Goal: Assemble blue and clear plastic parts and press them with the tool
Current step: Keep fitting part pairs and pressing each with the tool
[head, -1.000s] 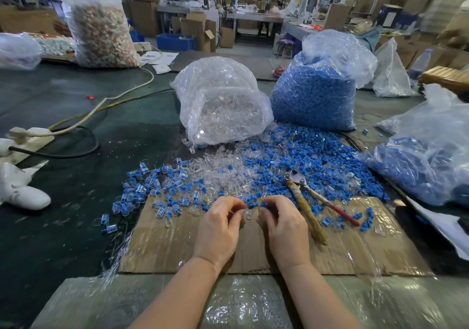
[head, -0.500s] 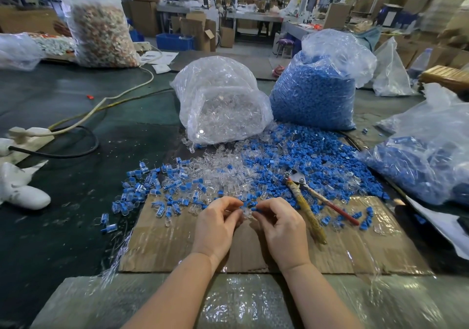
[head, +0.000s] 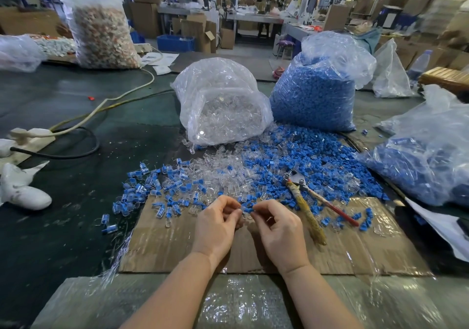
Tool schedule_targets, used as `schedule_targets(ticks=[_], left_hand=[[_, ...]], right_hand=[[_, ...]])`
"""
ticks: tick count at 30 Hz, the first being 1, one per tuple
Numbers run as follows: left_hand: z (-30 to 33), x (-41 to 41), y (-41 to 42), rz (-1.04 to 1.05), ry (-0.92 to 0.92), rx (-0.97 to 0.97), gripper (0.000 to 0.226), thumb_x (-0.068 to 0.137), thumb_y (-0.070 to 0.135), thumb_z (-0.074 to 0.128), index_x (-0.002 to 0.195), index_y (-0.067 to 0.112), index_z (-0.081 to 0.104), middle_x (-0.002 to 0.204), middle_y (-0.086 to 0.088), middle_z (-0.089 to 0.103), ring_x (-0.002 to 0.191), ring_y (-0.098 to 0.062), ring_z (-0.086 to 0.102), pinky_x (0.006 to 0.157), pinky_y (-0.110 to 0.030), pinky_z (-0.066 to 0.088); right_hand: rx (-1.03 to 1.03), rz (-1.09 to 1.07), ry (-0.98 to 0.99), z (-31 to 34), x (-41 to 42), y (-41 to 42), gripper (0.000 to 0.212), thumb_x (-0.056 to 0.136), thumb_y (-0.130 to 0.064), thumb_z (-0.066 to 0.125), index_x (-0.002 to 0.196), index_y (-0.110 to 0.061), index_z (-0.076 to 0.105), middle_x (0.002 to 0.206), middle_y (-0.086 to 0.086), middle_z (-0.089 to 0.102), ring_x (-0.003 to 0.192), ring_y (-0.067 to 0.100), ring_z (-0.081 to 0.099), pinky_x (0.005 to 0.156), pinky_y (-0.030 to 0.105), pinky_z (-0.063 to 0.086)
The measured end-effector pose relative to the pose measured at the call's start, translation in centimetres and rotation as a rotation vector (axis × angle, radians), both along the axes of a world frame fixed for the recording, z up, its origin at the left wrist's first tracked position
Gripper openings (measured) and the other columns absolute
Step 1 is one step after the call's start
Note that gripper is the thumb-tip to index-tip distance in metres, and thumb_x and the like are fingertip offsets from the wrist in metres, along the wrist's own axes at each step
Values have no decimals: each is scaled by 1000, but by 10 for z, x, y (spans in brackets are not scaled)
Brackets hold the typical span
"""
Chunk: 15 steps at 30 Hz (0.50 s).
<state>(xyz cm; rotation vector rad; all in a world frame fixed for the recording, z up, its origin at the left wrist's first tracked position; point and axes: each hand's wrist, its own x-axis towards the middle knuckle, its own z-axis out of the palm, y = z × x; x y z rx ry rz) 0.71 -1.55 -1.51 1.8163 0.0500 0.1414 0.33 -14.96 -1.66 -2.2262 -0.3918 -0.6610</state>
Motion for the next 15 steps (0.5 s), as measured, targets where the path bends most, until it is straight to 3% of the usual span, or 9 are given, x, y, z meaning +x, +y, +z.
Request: schedule_targets(ticks=[8, 15], left_hand=[[2, -2, 1, -41, -4, 37, 20, 85, 3, 63, 79, 23, 61, 76, -1, 65, 71, -9, 64, 71, -25, 57], [3, -3, 2, -98, -4, 67, 15, 84, 5, 65, 80, 20, 64, 75, 0, 67, 70, -7, 64, 69, -19, 54]], right_hand=[[-104, -18, -49, -1, -2, 1, 12, 75, -5, 73, 82, -13, 65, 76, -5, 66, 68, 12, 61, 63, 28, 49], [-132, -31, -51, -2, -2, 1, 19, 70, -7, 78, 80, -13, 63, 70, -6, 65, 62, 12, 60, 56, 28, 49]])
